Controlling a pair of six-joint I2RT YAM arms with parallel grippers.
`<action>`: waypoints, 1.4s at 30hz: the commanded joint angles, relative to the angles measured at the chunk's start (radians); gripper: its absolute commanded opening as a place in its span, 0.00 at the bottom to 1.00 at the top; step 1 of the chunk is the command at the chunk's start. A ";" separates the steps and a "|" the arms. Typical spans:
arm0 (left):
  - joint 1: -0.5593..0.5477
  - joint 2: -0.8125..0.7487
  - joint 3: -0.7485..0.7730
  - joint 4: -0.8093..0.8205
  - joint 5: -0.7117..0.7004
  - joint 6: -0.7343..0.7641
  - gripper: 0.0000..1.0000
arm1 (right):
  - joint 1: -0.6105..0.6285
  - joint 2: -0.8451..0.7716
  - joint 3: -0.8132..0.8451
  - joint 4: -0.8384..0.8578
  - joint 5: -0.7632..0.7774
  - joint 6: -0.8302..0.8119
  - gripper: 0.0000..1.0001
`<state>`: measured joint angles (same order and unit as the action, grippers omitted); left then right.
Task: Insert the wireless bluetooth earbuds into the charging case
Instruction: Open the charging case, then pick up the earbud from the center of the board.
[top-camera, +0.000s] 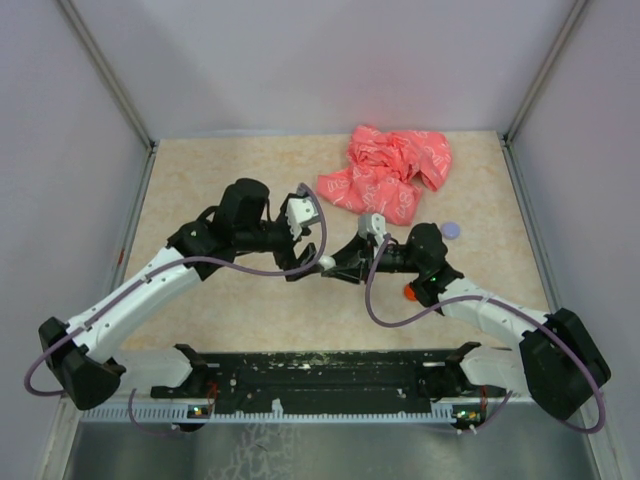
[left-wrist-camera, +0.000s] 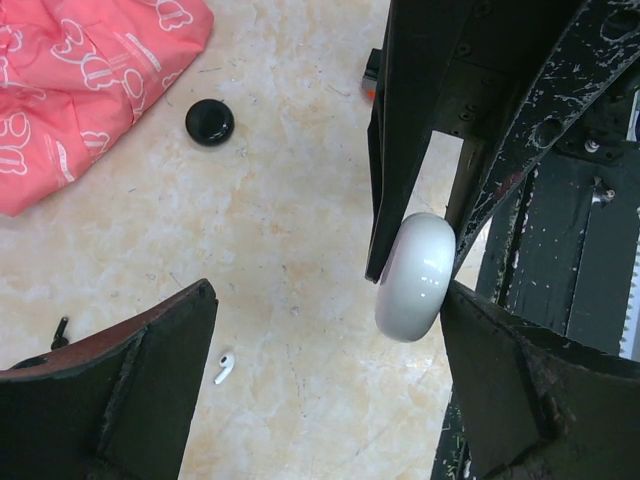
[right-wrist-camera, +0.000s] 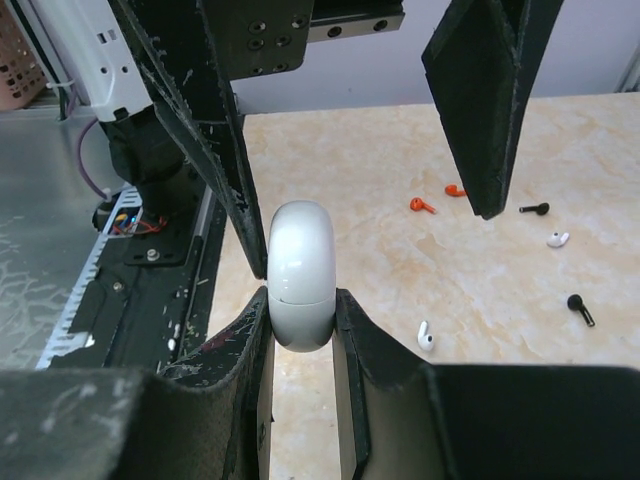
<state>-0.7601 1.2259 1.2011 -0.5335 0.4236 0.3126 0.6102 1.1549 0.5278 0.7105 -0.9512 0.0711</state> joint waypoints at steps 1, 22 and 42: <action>0.048 -0.040 -0.014 0.070 -0.034 -0.025 0.95 | 0.000 -0.022 -0.011 0.028 -0.037 -0.008 0.00; 0.136 -0.035 -0.030 0.116 0.057 -0.091 0.97 | 0.000 -0.030 -0.037 0.021 -0.010 -0.026 0.00; 0.134 -0.032 -0.206 0.051 -0.281 -0.459 0.94 | -0.001 -0.268 -0.294 0.069 0.471 -0.074 0.00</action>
<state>-0.6262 1.1625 1.0191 -0.4675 0.2199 -0.0326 0.6064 0.9260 0.2493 0.6769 -0.5766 0.0074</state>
